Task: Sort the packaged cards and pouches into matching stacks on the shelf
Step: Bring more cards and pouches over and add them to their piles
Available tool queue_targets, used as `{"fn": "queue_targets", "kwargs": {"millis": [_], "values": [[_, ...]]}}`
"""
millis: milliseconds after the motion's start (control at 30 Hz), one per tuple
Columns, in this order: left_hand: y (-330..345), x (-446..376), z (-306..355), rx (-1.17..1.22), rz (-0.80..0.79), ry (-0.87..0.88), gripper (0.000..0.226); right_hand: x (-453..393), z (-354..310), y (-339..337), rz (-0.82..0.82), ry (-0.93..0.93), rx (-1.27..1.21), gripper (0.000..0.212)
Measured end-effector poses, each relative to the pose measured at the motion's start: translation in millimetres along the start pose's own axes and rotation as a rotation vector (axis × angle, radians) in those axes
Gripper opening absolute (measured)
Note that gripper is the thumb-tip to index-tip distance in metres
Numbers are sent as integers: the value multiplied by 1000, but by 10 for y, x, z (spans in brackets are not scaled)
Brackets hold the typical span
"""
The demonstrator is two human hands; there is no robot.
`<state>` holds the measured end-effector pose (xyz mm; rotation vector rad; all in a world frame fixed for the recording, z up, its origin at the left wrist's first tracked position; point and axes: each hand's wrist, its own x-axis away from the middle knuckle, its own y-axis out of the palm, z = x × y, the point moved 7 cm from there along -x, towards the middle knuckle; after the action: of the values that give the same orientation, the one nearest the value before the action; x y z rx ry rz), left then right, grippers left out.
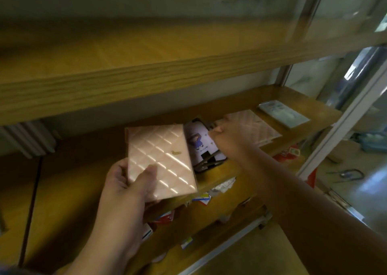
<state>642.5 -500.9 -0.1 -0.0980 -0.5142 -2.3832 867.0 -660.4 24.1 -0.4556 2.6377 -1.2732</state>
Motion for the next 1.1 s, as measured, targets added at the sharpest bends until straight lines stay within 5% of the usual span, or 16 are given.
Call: {"fn": "queue_targets", "kwargs": {"millis": [133,267,467,700,833,1100], "values": [[18,-85,-5,-22,34,18,36,-46,124,170,-33,-47,186,31],[138,-156,-5,-67,65,50,44,-16,150,39,75,-173,77,21],[612,-256,-160,-81,101,70,17,28,456,-415,96,-296,-22,32],[1762,-579,-504,-232,1,88,39,-82,1273,-1151,109,-347,131,41],[2354,-864,-683,-436,-13,117,39,-220,1660,-1474,84,-351,157,48],[2751,-999,-817,-1269,163,294,30,-463,2018,-1693,-11,-467,111,45]]}}
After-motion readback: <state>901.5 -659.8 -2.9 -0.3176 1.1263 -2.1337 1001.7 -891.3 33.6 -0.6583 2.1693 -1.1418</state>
